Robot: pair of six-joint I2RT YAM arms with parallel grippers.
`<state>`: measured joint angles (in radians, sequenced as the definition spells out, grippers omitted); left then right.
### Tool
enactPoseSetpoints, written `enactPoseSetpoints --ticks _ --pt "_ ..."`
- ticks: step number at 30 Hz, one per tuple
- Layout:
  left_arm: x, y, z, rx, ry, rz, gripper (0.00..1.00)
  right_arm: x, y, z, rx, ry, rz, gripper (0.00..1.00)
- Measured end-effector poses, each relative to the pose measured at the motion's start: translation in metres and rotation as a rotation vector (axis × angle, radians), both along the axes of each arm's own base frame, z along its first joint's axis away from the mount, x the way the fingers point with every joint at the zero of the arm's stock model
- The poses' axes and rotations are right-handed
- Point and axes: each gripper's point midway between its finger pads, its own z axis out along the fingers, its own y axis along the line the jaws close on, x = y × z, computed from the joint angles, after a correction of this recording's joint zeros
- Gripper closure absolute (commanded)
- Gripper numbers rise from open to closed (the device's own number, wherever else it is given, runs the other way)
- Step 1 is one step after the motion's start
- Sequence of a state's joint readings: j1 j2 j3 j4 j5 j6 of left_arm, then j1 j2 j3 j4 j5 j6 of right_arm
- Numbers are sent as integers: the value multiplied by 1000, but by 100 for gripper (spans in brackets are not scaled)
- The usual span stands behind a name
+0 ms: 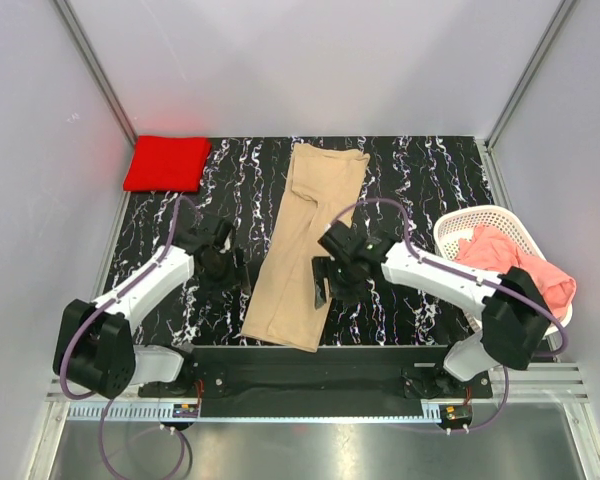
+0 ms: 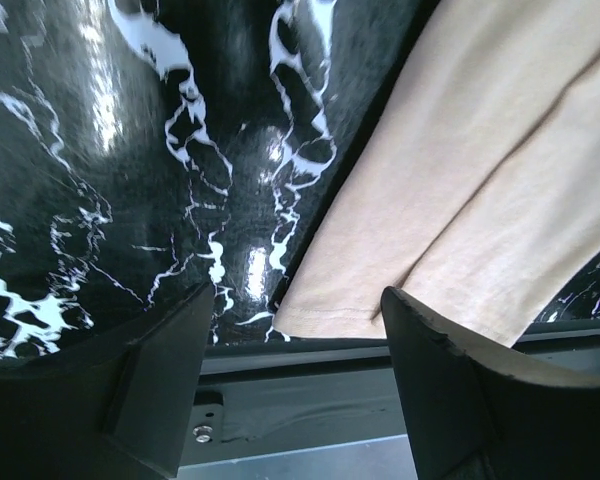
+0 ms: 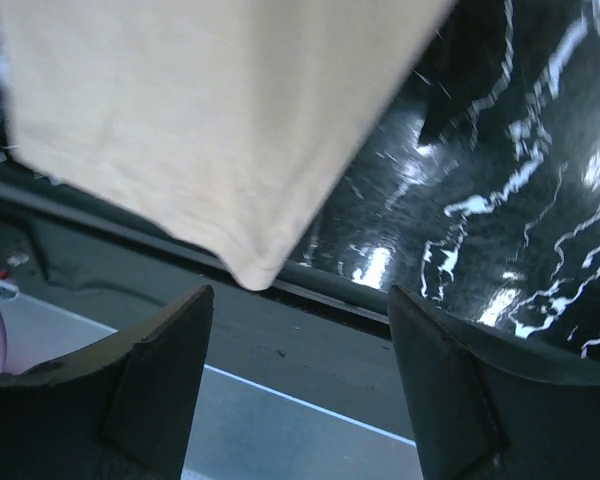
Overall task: Fold and stack the t-shirts
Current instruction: Fold the tshirt
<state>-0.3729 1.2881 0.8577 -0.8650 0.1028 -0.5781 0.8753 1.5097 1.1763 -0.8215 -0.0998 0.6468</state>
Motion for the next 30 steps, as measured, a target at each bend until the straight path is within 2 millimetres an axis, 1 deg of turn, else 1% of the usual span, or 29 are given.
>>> enactPoseSetpoints --ticks 1,2,3,4,6,8,11,14,17,20,24,30 --pt "-4 0 -4 -1 18 7 27 -7 -6 -15 -17 35 -31 27" --pt "-7 0 -8 -1 36 15 28 -12 -12 -25 -32 65 -59 28" --pt "-12 0 -13 -4 59 22 29 -17 -15 -33 -40 92 -83 30" --pt "-18 0 -18 -5 83 28 29 -20 -15 -35 -40 112 -100 30" --pt "-28 1 -26 -6 124 41 31 -21 -6 -32 -9 118 -116 32" --pt "-34 -1 -29 -9 144 47 32 -25 6 -28 22 119 -108 36" --pt "-37 -3 -30 -13 154 52 33 -41 24 -28 47 143 -74 39" --pt "-40 -6 -34 -9 169 57 34 -59 33 -36 35 180 -49 41" --pt "-47 -7 -42 1 195 56 36 -73 36 -47 6 212 -39 43" --pt "-57 -6 -49 16 227 55 37 -80 36 -55 -21 229 -33 44" --pt "-65 -5 -55 31 258 57 39 -82 34 -59 -41 233 -44 44" --pt "-66 -7 -58 35 264 52 42 -86 26 -67 -65 247 -53 45"
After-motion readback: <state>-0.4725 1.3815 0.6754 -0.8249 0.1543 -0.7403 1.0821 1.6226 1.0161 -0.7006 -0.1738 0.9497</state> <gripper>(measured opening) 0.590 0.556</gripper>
